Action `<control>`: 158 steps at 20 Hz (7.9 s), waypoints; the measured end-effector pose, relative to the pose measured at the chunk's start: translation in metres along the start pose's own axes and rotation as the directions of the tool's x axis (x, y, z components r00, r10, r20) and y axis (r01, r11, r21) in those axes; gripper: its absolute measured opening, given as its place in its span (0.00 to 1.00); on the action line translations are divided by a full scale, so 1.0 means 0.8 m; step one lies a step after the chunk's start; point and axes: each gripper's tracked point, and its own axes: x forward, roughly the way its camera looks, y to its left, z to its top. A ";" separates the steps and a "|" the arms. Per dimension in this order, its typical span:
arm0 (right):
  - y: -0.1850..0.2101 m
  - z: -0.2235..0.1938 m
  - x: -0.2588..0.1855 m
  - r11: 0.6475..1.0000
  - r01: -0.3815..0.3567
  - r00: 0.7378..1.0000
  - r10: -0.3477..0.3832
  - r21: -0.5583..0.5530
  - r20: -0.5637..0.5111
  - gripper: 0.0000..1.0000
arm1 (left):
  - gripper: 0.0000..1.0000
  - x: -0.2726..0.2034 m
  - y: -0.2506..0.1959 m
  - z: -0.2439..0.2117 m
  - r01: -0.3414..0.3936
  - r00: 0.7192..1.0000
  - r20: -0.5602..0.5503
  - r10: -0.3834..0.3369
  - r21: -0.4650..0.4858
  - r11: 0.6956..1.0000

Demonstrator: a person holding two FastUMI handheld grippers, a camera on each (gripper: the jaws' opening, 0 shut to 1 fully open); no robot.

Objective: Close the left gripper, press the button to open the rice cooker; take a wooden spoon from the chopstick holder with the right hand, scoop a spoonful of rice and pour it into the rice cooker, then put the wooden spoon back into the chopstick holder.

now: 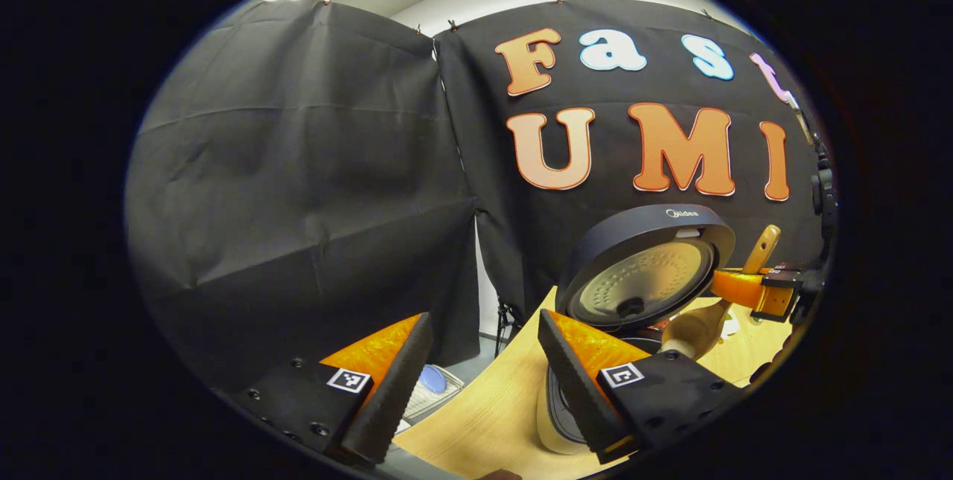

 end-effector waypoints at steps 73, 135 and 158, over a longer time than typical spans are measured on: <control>-0.474 -0.301 -0.376 0.481 0.619 0.772 -0.521 0.621 -0.365 0.15 | 0.96 -0.065 -0.330 0.089 0.299 0.947 0.056 -0.316 0.210 0.931; -0.461 -0.091 -0.389 0.755 0.594 0.802 -0.582 0.276 -0.134 0.77 | 0.96 0.003 -0.281 -0.175 0.206 0.575 -0.806 -0.140 -0.023 0.978; -0.386 0.111 -0.351 0.865 0.498 0.808 -0.488 0.061 0.330 0.77 | 0.95 -0.131 -0.348 0.176 0.398 0.858 0.323 -0.400 0.074 0.914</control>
